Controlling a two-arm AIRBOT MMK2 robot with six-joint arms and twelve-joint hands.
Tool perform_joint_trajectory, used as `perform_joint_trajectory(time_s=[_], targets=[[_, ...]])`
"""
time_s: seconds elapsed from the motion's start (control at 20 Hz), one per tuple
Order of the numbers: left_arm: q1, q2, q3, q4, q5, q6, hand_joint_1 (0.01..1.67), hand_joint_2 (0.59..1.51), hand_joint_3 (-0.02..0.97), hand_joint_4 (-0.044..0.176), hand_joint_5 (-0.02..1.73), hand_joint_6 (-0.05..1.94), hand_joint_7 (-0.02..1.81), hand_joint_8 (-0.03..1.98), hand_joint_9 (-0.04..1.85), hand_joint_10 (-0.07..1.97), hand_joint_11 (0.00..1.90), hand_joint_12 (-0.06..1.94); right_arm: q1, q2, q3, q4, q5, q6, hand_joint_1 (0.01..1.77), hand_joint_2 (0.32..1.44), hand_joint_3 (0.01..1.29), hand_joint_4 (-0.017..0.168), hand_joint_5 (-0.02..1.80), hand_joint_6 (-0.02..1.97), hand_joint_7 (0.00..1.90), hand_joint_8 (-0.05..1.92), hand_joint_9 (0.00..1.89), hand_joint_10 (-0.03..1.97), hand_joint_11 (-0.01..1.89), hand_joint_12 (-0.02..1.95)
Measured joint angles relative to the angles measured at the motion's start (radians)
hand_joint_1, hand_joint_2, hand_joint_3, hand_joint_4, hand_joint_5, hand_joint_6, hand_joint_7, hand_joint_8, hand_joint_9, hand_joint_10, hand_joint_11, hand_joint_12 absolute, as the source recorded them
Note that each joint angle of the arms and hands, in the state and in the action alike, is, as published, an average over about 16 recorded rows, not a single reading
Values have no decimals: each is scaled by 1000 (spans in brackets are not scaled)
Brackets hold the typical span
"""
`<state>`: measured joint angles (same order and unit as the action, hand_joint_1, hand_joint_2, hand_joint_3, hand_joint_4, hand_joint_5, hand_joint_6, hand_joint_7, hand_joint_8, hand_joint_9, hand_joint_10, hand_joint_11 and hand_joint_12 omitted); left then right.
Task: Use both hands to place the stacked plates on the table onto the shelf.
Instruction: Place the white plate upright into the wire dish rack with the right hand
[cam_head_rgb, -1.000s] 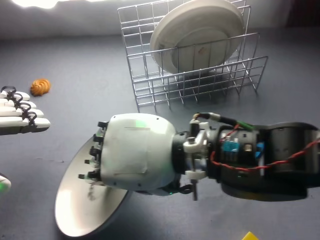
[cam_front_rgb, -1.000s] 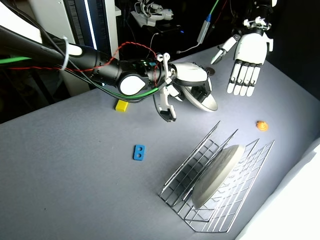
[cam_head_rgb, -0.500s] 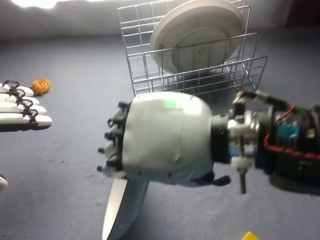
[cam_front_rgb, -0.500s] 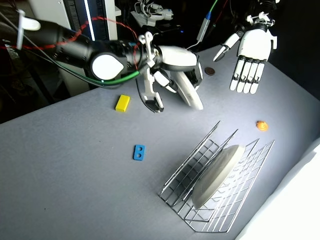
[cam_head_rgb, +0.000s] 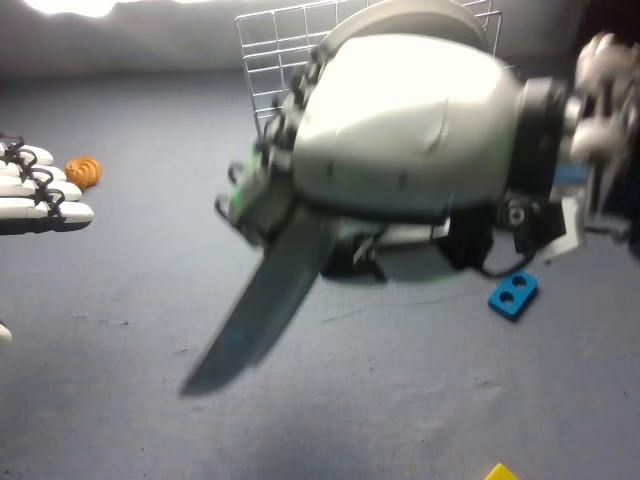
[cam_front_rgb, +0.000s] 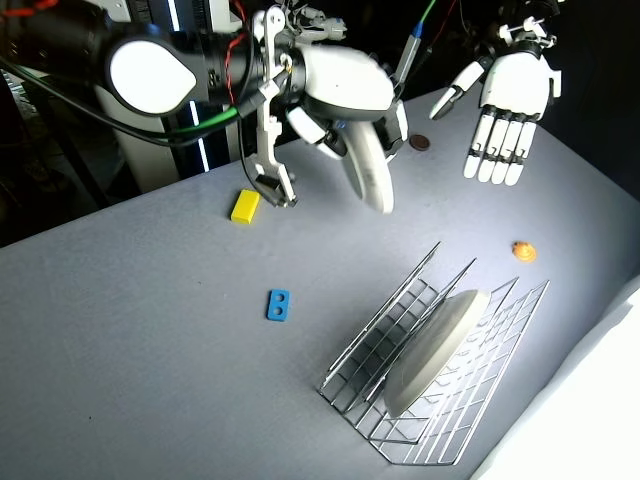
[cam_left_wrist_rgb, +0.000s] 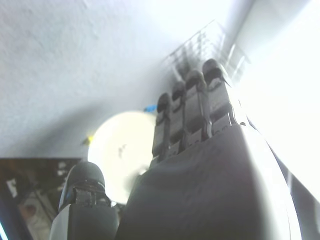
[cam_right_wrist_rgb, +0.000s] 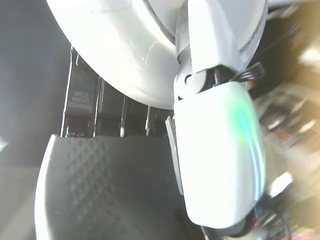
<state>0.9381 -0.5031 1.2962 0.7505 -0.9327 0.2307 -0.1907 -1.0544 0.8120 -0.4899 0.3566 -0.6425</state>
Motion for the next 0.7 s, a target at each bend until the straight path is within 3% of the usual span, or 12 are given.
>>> perform_joint_trajectory(time_s=[0.45,0.7], targets=[[-3,0,15,-3,-3,-1,14,1135,15,2,129,13,128,1,108,8,23,188,144,36,101,-87,-27,560,1360,994,10,-2,927,1089,990,868,983,1069,911,1148],[-3,0,17,2,-12,-1,14,1136,15,3,128,13,131,1,112,8,22,199,186,30,170,-98,-51,731,1368,994,10,-2,920,1084,997,865,980,1068,897,1153]])
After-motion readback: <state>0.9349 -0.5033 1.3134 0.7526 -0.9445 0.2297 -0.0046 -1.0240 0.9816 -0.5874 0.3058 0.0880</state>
